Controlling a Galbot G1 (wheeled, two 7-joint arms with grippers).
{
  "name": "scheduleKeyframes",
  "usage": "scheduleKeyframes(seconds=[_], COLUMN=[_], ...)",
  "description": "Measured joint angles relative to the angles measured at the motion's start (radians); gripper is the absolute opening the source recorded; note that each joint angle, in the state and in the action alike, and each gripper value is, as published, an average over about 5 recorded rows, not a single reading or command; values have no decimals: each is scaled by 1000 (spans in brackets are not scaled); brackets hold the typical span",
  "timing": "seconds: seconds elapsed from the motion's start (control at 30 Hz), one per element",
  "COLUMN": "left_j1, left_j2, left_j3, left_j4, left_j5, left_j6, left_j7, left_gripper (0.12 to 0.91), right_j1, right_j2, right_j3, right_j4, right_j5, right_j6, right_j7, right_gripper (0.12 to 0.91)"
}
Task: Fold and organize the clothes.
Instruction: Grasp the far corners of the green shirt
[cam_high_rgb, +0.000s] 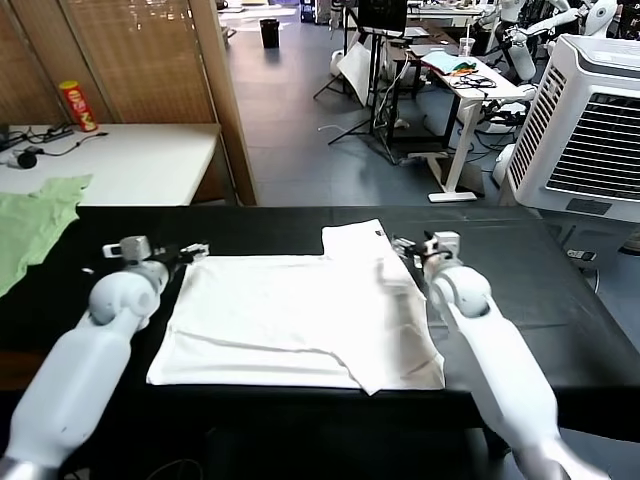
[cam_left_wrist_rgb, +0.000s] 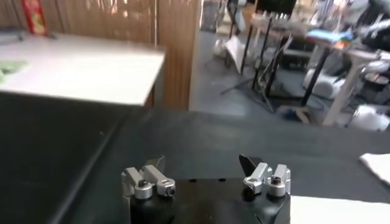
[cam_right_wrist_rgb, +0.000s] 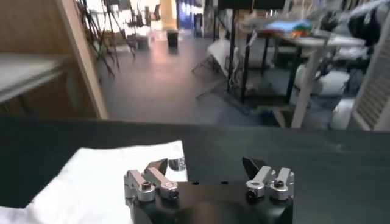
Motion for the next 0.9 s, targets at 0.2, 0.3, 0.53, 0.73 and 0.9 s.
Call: scheduleKeyframes(seconds=[0.2, 0.3, 0.53, 0.73, 0.9], left_j1=[-30, -29, -28, -24, -26], left_j2=[-19, -21, -23, -29, -31], left_j3=[27, 30, 33, 34, 34], left_j4=[73, 90, 114, 113, 112], left_j5=[31, 36, 53, 62, 71], left_j6=[0, -2, -3, -1, -5], left_j7=[30, 36, 43, 49, 51], left_gripper=[798, 782, 456, 163, 127], right_j1=[33, 41, 51, 47, 31], right_j2=[15, 19, 33, 42, 38], right_j3=[-4, -5, -6, 1, 1], right_j4=[-80, -106, -142, -148, -126], right_j5=[6, 8, 5, 14, 23], right_j6=[-19, -21, -16, -19, 4], right_j7=[-10, -19, -48, -55, -56], right_gripper=[798, 771, 451, 159, 122])
